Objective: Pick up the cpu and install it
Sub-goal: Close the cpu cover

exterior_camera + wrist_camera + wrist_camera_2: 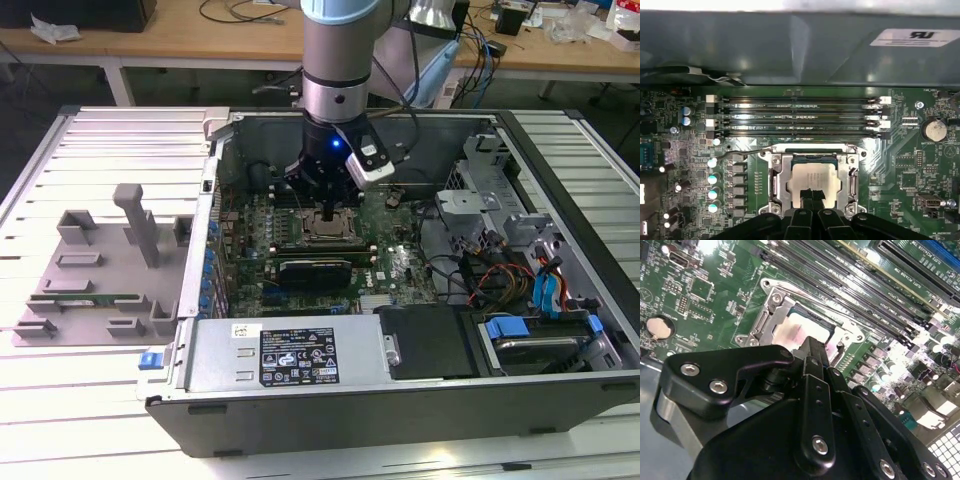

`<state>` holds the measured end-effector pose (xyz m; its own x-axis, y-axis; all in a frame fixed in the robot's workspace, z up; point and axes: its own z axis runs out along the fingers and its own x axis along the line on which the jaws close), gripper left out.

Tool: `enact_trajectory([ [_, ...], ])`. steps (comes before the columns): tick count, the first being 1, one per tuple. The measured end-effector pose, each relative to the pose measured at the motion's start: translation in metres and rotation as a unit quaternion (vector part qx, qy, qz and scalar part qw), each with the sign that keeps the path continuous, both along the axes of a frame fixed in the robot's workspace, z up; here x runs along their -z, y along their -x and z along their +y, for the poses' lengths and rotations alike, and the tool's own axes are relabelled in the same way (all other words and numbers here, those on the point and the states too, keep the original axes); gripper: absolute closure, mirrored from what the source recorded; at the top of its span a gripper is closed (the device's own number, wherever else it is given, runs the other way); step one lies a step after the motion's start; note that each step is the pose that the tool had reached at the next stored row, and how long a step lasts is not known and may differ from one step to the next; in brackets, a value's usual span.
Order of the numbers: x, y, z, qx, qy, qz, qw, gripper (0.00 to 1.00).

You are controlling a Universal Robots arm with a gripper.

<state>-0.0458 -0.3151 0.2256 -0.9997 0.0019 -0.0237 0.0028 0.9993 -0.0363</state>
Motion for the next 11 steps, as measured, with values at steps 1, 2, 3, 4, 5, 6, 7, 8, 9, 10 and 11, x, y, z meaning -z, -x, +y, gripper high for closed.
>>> enact_trajectory([
  [1, 0.0004, 0.003, 0.0, 0.0, 0.0001, -0.0004, 1.0, 0.89],
  [2, 0.0011, 0.006, 0.0, 0.0, 0.0, -0.0008, 1.0, 0.89],
  [3, 0.0029, 0.0087, 0.0, 0.0, 0.0, -0.0009, 1.0, 0.89],
  [4, 0.0051, 0.0106, 0.0001, 0.0, 0.0, -0.0009, 1.0, 0.89],
  [5, 0.0061, 0.0116, 0.0002, 0.0, 0.0, -0.0009, 1.0, 0.89],
  [6, 0.0078, 0.0135, 0.0006, 0.0, 0.0, -0.0009, 1.0, 0.89],
  [7, 0.0089, 0.0153, 0.0013, 0.0, 0.0, -0.0009, 1.0, 0.89],
  [8, 0.0095, 0.0169, 0.002, 0.0, 0.0001, -0.0008, 1.0, 0.89],
  [9, 0.0102, 0.0183, 0.0026, 0.0, 0.0001, -0.0009, 1.0, 0.89],
  [10, 0.0114, 0.0208, 0.0033, 0.0, 0.0, -0.0009, 1.0, 0.89],
  [11, 0.0122, 0.0221, 0.0037, 0.0, 0.0, -0.0009, 1.0, 0.89],
])
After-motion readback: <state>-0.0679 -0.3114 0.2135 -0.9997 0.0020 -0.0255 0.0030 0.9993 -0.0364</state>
